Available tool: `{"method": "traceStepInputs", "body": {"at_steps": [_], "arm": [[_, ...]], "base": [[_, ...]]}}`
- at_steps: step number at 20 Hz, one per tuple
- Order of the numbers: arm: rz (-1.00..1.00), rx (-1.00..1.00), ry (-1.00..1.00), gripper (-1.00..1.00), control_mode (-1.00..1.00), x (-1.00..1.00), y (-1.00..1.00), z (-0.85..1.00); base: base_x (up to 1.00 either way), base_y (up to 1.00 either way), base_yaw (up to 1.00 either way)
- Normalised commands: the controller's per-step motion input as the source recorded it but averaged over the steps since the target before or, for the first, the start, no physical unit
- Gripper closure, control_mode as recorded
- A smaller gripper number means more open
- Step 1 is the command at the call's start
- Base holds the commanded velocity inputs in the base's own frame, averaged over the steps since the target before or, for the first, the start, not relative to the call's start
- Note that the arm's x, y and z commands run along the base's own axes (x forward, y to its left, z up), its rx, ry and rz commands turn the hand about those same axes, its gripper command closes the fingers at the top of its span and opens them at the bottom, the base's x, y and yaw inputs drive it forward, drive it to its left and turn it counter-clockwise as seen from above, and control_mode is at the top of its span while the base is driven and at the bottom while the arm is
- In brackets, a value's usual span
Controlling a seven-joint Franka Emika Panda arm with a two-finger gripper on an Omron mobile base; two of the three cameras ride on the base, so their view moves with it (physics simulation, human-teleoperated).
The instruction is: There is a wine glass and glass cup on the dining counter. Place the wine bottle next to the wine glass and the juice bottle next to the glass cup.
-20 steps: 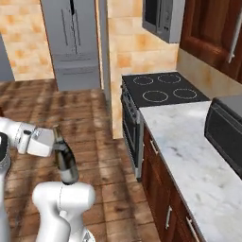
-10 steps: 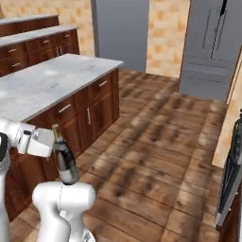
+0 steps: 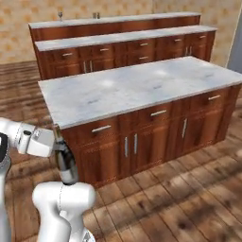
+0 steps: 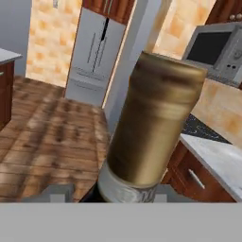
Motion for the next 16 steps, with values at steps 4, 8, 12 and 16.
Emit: {"method": "traceStepInputs", "body": {"at_steps": [4,8,12,16], "arm": [[0.00,0.00,0.00,1.00,1.00,0.00,0.00,0.00],[0.00,0.00,0.00,1.00,1.00,0.00,0.00,0.00],[0.00,0.00,0.00,1.00,1.00,0.00,0.00,0.00],[0.00,0.00,0.00,1.00,1.00,0.00,0.00,0.00]], "base": [[0.00,0.00,0.99],[0.02,0.01,0.85],[0.34,0.04,0.60],[0.59,0.06,0.42]]}}
